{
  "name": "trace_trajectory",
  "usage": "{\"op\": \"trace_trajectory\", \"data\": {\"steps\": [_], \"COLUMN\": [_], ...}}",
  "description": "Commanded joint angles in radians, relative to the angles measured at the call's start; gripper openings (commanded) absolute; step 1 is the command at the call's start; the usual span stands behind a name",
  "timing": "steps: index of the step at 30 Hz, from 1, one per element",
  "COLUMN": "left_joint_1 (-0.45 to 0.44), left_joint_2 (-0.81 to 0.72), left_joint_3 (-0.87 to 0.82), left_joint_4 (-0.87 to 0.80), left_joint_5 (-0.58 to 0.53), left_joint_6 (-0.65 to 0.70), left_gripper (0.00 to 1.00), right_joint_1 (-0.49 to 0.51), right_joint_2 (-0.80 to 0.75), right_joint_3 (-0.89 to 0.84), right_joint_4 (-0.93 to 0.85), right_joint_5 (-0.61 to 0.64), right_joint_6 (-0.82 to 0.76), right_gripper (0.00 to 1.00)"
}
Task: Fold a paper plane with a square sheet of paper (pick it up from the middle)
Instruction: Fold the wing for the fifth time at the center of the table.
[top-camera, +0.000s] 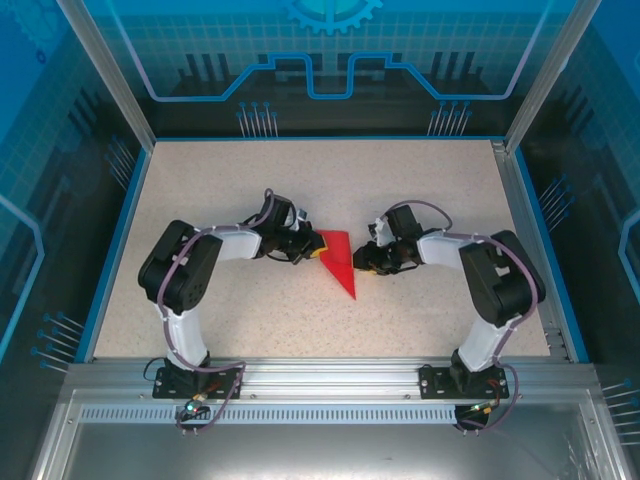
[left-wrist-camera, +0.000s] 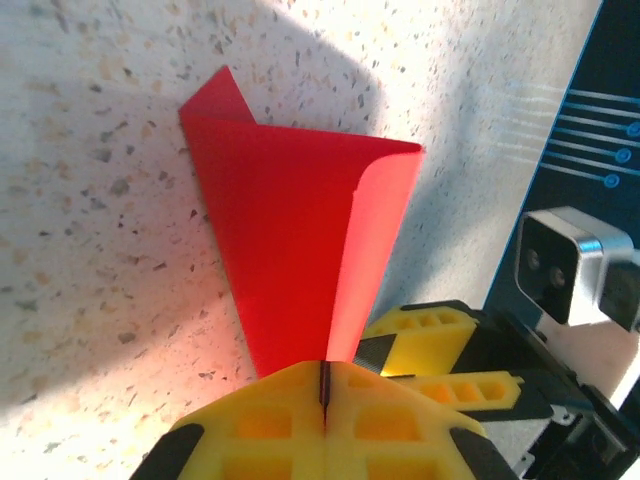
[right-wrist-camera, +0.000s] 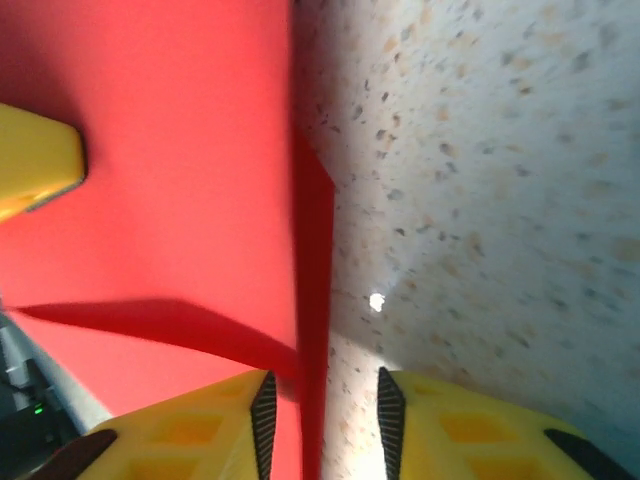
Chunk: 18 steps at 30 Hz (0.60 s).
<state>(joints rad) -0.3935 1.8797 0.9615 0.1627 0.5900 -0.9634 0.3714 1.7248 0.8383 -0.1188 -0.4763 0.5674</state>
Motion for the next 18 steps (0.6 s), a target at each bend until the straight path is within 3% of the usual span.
{"op": "trace_trajectory", "data": {"steps": [1,6,11,14,18], "left_joint_1": [0.007,0.004,0.002,0.002,0.003], "left_joint_2": [-0.041,-0.049,-0.050,-0.051,-0.051], "left_joint_3": [-0.029,-0.040,-0.037,-0.034,-0.032], "left_joint_4": [-0.012,0.000,-0.005,-0.009,-0.011], "left_joint_5": [-0.048,-0.057,-0.061,-0.059,-0.058], "left_joint_6": [-0.035,-0.054,-0.057,-0.053,-0.052], "left_gripper": [0.00,0.00,0.00,0.00,0.00], "right_joint_1": [0.011,0.141,0.375,0.510,0.597], "right_joint_2": [-0.110,-0.229,-0.299,-0.292,-0.238], "right_joint_3": [-0.032,-0.080,-0.140,-0.138,-0.077], "right_joint_4": [0.017,0.030,0.129,0.155,0.090], "right_joint_5": [0.128,0.324,0.595,0.789,0.925], "right_joint_6": [-0.054,-0.170,-0.324,-0.384,-0.402], "right_gripper": [0.39,0.40,0.41,0.43,0.43]}}
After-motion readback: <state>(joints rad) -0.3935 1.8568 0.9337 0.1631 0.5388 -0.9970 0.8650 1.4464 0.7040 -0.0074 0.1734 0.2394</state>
